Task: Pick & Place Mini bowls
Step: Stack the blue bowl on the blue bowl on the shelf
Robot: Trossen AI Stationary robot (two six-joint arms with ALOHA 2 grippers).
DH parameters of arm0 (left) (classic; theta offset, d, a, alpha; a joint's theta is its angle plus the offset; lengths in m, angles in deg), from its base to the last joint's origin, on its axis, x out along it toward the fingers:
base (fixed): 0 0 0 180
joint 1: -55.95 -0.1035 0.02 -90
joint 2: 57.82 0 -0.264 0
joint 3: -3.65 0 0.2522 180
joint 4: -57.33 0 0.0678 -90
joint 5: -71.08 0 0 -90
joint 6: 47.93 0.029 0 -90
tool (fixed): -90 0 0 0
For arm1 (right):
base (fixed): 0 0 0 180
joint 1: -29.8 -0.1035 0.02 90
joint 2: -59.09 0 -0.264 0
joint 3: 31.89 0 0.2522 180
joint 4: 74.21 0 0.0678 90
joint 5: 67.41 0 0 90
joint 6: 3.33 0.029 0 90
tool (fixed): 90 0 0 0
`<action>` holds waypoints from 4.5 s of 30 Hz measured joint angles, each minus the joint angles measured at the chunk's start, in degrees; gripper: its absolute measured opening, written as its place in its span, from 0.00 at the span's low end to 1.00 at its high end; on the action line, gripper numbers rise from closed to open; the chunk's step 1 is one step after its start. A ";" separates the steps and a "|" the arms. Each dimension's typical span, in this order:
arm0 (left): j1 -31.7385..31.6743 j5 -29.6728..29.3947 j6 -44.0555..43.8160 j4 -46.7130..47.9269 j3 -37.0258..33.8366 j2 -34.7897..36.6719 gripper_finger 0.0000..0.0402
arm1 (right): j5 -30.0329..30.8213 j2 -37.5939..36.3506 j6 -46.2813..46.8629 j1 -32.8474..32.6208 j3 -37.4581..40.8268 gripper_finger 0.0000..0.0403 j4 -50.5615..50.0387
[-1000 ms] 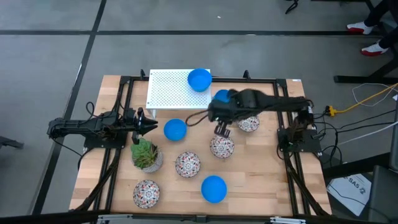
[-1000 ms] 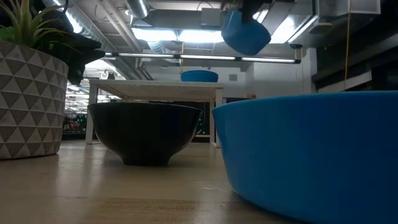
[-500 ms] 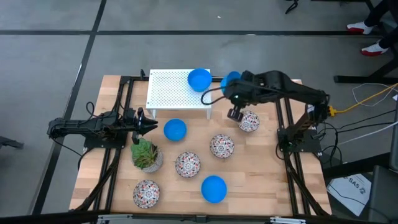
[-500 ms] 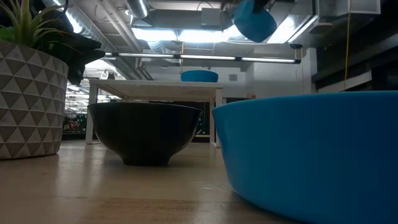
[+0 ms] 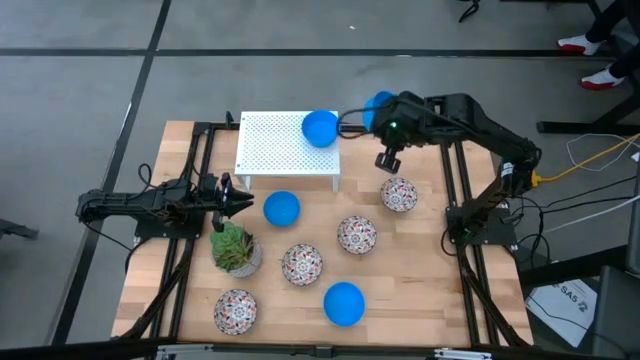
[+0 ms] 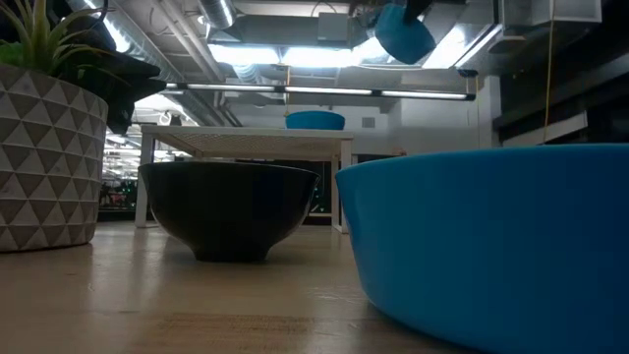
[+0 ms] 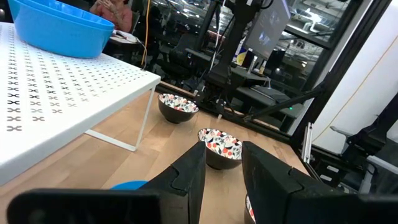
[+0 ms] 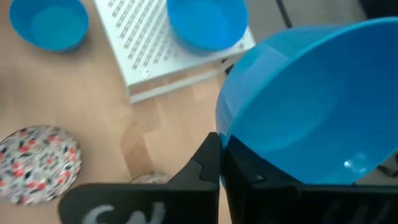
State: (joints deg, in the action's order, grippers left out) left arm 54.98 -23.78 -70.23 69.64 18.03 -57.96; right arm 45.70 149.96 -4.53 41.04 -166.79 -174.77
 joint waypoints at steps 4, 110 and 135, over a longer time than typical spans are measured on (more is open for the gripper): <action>0.02 -0.02 -0.01 0.00 0.00 0.00 0.25 | -0.11 0.00 -5.88 2.15 0.00 0.01 4.39; 0.00 0.01 -0.01 0.00 0.00 0.00 0.25 | -14.16 19.65 -38.02 11.41 0.02 0.09 21.24; 0.02 0.01 0.00 -0.02 0.00 0.00 0.25 | -7.93 19.65 -38.09 11.63 0.02 0.31 21.19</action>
State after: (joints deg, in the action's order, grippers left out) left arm 55.00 -23.78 -70.22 69.62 18.03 -57.96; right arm 37.77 169.60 -42.62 52.67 -166.77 -153.57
